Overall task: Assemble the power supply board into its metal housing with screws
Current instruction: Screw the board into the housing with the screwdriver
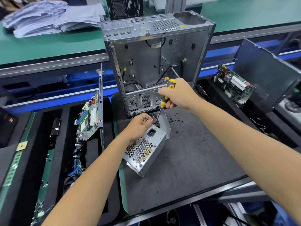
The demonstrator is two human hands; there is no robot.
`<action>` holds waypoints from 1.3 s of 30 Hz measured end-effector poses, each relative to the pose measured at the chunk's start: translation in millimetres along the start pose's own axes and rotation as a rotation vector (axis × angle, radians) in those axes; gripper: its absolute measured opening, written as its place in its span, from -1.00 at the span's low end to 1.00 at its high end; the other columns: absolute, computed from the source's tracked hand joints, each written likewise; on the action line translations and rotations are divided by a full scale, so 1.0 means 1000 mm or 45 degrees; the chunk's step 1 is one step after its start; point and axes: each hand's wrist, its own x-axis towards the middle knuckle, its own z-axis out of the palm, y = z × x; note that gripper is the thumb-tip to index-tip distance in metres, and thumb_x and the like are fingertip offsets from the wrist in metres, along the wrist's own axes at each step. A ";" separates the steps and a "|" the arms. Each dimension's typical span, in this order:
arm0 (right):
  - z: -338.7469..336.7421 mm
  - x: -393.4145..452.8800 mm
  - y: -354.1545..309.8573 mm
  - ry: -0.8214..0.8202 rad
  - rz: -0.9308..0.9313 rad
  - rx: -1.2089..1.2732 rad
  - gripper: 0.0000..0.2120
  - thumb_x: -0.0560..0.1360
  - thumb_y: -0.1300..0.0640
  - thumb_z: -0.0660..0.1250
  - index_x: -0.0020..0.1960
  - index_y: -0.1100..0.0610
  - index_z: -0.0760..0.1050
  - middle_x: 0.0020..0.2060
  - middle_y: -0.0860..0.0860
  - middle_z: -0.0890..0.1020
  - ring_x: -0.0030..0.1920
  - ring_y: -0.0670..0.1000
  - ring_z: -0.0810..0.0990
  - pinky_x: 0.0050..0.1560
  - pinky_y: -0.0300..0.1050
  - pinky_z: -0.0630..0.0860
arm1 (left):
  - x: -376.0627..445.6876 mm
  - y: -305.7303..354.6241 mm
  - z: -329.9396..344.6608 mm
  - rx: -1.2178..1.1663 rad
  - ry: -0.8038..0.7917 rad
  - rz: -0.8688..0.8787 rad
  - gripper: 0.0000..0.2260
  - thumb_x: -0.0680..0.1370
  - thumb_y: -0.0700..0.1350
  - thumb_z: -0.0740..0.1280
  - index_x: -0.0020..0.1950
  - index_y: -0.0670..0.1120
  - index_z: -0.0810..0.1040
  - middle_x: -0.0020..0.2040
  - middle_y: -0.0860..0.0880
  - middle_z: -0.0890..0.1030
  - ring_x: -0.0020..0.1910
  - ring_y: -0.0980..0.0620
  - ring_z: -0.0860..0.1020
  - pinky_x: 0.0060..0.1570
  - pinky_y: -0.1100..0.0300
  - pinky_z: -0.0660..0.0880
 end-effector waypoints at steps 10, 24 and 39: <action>0.013 -0.014 -0.006 -0.092 -0.195 -0.266 -0.81 0.50 0.19 0.26 -0.25 0.16 0.33 -0.42 0.18 0.52 -0.58 -0.06 0.55 -0.58 -0.27 0.45 | -0.002 0.007 0.005 0.045 0.009 0.010 -0.80 0.65 -0.09 0.20 -0.15 0.00 0.52 -0.43 0.08 0.42 -0.55 0.18 0.27 -0.45 0.26 0.25; 0.019 -0.016 0.000 -0.052 -0.194 -0.290 -0.73 0.48 0.16 0.28 -0.31 0.12 0.24 -0.44 0.10 0.53 -0.55 -0.05 0.57 -0.54 -0.25 0.45 | -0.001 0.006 0.006 0.073 -0.020 0.035 -0.74 0.66 -0.12 0.15 -0.08 -0.11 0.61 -0.54 0.09 0.33 -0.52 0.10 0.26 -0.36 0.18 0.25; 0.012 -0.027 -0.040 -0.502 -0.736 -1.055 -0.95 0.51 0.15 0.27 -0.09 0.13 0.47 -0.13 -0.01 0.47 -0.16 -0.01 0.44 -0.13 -0.12 0.39 | 0.000 0.008 0.006 0.072 -0.045 0.052 -0.73 0.66 -0.18 0.14 -0.01 -0.32 0.56 -0.56 0.17 0.31 -0.51 0.21 0.24 -0.47 0.40 0.23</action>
